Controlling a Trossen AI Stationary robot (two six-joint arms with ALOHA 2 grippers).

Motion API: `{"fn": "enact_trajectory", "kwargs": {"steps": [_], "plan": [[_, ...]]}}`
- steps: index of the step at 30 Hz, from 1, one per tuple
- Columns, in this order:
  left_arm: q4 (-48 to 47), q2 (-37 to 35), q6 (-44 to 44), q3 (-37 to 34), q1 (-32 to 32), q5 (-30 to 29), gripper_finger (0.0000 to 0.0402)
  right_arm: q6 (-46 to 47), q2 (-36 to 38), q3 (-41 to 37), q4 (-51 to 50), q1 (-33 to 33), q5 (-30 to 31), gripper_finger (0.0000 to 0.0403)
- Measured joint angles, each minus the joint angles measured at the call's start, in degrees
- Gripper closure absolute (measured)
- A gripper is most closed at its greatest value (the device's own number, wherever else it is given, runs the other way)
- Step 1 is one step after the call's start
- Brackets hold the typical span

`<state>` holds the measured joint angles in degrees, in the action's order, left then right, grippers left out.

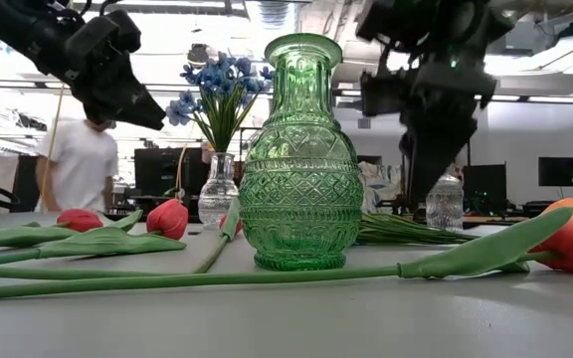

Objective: Sort flowers into vase by color
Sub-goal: Put the blue flowers into the top left transparent vase

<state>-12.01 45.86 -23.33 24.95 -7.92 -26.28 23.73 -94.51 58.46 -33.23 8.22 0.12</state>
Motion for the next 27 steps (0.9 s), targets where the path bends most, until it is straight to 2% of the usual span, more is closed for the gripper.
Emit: {"fn": "enact_trajectory", "kwargs": {"steps": [15, 23, 27], "plan": [[2.89, 5.88, -0.07, 0.00, 0.00, -0.02, 0.0235, -0.17, -7.75, 0.00, 6.02, -3.90, -0.08, 0.0180], [3.15, 5.89, -0.49, 0.00, 0.00, -0.02, 0.0235, -0.17, -7.92, 0.07, 8.29, -3.90, -0.04, 0.0181], [3.01, 5.91, -1.02, 0.00, 0.00, 0.00, 0.0235, -0.16, -7.94, 0.07, 8.16, -3.90, -0.04, 0.0198]]}}
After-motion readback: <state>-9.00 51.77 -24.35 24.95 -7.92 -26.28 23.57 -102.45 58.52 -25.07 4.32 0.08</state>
